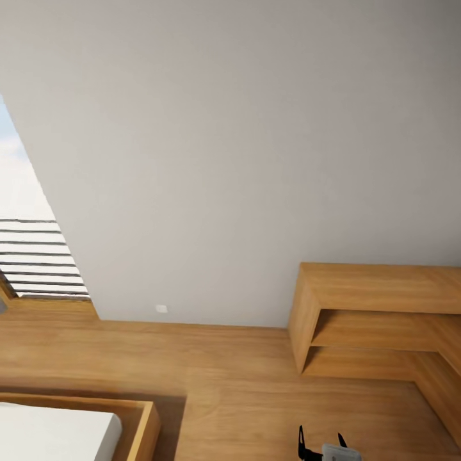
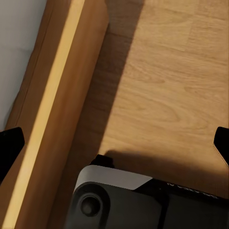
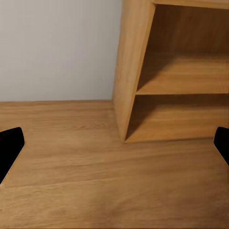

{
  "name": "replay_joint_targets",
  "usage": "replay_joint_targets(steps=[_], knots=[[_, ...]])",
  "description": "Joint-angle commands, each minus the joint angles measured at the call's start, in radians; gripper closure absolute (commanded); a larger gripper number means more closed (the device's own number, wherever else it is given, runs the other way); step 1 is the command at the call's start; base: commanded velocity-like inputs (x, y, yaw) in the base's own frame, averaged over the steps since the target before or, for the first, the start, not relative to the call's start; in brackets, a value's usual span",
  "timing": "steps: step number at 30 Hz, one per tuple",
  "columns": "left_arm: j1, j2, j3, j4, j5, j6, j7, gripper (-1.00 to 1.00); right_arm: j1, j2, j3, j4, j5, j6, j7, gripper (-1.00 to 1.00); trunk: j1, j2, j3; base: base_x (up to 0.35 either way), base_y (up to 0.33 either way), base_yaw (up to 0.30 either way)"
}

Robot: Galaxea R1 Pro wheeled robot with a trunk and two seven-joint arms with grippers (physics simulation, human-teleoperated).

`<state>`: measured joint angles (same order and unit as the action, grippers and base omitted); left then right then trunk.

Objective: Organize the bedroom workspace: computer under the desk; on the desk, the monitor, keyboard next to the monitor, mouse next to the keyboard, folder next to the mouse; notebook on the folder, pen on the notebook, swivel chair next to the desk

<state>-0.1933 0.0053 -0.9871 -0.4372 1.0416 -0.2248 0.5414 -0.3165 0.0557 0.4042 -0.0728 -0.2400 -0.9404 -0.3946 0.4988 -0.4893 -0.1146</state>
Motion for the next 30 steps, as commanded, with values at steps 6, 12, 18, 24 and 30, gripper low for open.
replay_joint_targets(steps=[6,12,18,24,30], knots=[[-0.002,0.0,-0.009,-0.001,0.01,-0.007,0.005,-1.0,-0.001,-0.003,0.007,0.002,-0.007,-0.002,0.05,-1.0,0.001,-0.002,-0.002,0.313,0.0,-0.038],[-0.002,-0.001,-0.016,-0.001,0.008,-0.007,0.005,-1.0,-0.001,-0.003,0.007,0.003,-0.007,-0.002,0.105,-1.0,0.001,-0.002,-0.002,0.11,0.0,-0.223],[-0.002,-0.001,-0.017,-0.001,0.007,-0.007,0.005,-1.0,-0.001,-0.005,0.007,0.003,-0.007,-0.001,0.115,-1.0,0.001,-0.002,-0.002,0.017,0.0,-0.27],[-0.002,-0.001,-0.018,-0.001,0.006,-0.007,0.005,-1.0,-0.001,-0.005,0.007,0.003,-0.007,-0.001,0.117,-1.0,0.001,-0.002,-0.002,0.006,0.0,-0.287],[-0.002,-0.001,-0.015,-0.001,0.006,-0.007,0.005,-1.0,-0.001,-0.005,0.007,0.002,-0.006,-0.001,0.117,-1.0,0.001,-0.002,-0.002,0.165,0.0,-0.291]])
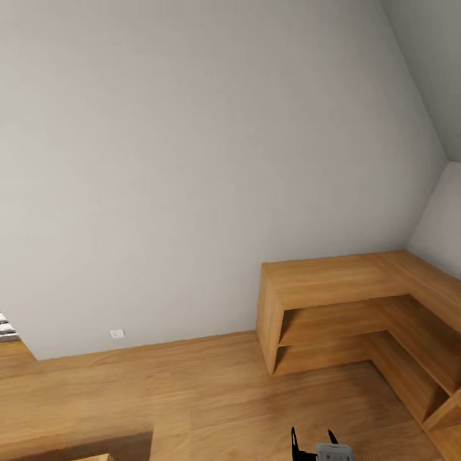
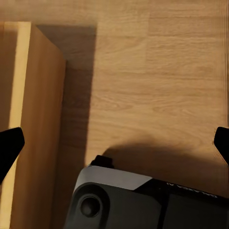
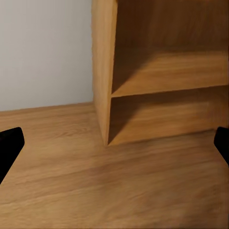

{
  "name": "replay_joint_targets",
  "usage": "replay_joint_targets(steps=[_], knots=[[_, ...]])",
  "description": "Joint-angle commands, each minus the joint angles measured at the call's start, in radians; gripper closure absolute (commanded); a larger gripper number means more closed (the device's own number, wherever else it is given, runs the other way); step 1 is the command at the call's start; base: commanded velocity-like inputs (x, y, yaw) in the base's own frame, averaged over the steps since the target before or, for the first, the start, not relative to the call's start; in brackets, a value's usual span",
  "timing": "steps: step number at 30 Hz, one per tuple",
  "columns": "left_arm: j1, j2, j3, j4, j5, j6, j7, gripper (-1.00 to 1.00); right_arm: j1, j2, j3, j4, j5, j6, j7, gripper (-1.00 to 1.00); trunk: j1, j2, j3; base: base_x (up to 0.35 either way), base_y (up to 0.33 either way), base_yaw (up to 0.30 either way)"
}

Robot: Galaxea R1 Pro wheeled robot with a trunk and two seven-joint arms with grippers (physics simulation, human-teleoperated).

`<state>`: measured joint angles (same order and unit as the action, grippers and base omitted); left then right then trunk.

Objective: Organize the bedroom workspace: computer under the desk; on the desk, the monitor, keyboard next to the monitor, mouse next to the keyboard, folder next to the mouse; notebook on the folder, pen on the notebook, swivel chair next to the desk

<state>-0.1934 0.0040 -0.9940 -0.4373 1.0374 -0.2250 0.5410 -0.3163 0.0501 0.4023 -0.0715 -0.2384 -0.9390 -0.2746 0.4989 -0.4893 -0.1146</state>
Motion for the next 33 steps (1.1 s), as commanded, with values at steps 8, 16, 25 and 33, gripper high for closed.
replay_joint_targets(steps=[8,16,25,33], knots=[[-0.001,0.001,-0.006,-0.001,0.012,-0.007,0.005,-1.0,-0.001,-0.001,0.009,0.001,-0.007,-0.003,-0.003,-1.0,0.001,-0.002,-0.001,0.301,0.0,-0.292],[-0.001,0.001,-0.005,-0.001,0.013,-0.007,0.005,-1.0,-0.001,-0.001,0.009,0.002,-0.006,-0.003,0.005,-1.0,0.001,-0.002,0.002,0.304,0.0,-0.293],[-0.001,0.001,-0.005,-0.001,0.014,-0.007,0.005,-1.0,-0.001,-0.001,0.009,0.002,-0.006,-0.003,0.029,-1.0,0.001,-0.002,0.005,0.086,0.0,-0.293],[-0.001,0.001,-0.005,-0.001,0.015,-0.007,0.005,-1.0,-0.001,-0.001,0.009,0.002,-0.006,-0.003,0.033,-1.0,0.001,-0.002,0.009,0.007,0.0,-0.293]])
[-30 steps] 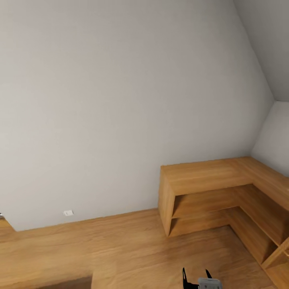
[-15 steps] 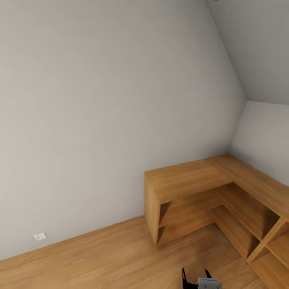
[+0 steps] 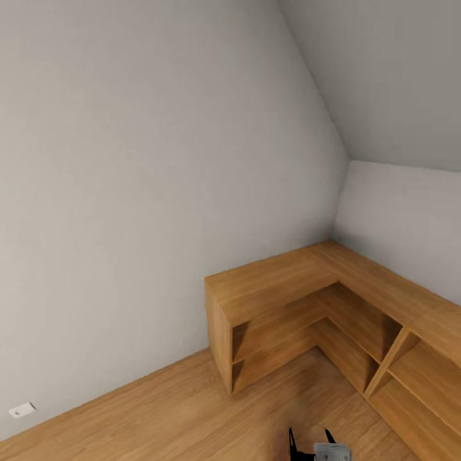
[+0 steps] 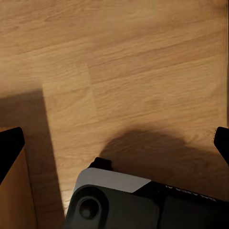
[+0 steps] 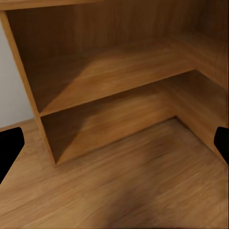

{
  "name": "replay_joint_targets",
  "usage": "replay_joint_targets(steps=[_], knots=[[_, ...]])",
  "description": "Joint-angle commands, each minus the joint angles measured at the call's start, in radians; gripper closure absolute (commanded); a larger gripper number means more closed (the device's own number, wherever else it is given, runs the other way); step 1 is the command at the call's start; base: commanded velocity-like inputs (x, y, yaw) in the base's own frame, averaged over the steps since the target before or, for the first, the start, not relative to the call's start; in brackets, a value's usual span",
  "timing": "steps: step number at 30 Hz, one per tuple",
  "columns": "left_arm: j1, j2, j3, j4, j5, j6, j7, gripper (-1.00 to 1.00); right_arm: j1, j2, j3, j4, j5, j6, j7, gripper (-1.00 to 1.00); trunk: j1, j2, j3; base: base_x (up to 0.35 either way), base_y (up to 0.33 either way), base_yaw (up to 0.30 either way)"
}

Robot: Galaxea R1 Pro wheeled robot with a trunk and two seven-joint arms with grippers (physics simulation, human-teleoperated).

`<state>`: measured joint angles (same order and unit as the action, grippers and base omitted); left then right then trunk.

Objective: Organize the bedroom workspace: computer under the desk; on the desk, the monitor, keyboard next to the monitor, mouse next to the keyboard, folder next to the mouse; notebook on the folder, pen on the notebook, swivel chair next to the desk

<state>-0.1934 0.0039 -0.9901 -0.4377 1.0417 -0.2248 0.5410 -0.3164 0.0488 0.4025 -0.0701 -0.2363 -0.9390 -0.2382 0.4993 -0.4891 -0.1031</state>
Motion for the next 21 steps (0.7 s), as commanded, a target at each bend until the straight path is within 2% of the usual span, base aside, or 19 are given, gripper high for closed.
replay_joint_targets(steps=[1,21], knots=[[-0.001,0.001,-0.009,-0.001,0.01,-0.007,0.005,-1.0,-0.001,0.0,0.009,0.001,-0.008,-0.003,-0.003,-1.0,0.0,-0.002,-0.001,0.001,0.0,-0.293],[-0.001,0.001,-0.009,0.0,0.011,-0.007,0.005,-1.0,-0.001,0.003,0.009,0.001,-0.008,-0.003,0.007,-1.0,0.0,-0.002,0.008,0.0,0.0,-0.293]])
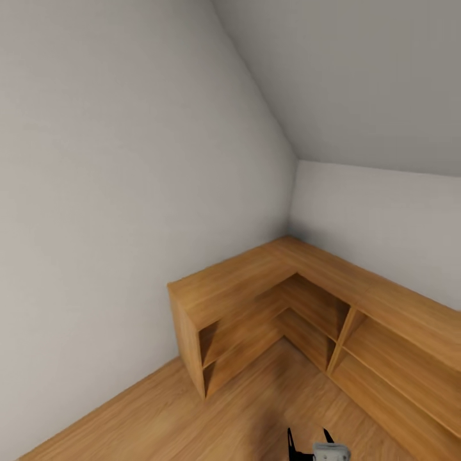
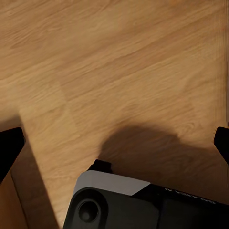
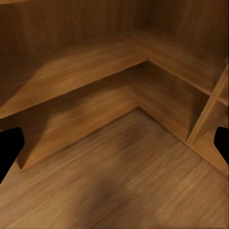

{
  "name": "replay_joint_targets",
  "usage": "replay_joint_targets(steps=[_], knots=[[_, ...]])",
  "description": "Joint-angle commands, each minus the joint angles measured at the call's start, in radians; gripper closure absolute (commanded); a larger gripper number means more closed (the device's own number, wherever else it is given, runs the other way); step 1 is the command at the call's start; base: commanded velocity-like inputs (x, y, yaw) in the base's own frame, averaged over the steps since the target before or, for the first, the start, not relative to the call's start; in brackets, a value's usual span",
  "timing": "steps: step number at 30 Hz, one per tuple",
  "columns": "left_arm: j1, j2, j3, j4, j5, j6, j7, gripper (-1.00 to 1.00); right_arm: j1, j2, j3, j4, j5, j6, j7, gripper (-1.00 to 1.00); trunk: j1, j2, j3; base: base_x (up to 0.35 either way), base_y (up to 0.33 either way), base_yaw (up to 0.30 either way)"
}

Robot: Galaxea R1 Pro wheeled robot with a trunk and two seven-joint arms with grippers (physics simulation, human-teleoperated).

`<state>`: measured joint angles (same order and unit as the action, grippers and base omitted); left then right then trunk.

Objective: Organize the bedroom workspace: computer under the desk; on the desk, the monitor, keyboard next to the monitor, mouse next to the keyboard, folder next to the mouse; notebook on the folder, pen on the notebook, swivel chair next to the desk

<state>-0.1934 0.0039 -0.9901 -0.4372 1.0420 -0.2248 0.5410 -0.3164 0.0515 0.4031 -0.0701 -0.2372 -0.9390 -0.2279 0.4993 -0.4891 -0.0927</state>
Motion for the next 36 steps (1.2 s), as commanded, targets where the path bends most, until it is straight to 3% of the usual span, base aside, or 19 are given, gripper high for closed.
replay_joint_targets(steps=[1,22,36], knots=[[-0.001,0.001,-0.009,-0.001,0.01,-0.007,0.005,-1.0,-0.001,0.001,0.008,0.001,-0.008,-0.003,-0.003,-1.0,0.0,-0.002,-0.002,0.0,0.0,-0.273],[-0.001,0.001,-0.009,-0.001,0.01,-0.007,0.005,-1.0,-0.001,0.005,0.002,-0.001,-0.02,0.013,-0.012,-1.0,0.0,-0.002,-0.008,0.002,0.001,-0.061],[-0.001,0.001,-0.013,-0.001,0.009,-0.007,0.005,-1.0,-0.001,0.004,0.002,-0.003,-0.018,0.044,-0.006,-1.0,0.0,-0.002,-0.02,0.261,0.054,-0.239]])
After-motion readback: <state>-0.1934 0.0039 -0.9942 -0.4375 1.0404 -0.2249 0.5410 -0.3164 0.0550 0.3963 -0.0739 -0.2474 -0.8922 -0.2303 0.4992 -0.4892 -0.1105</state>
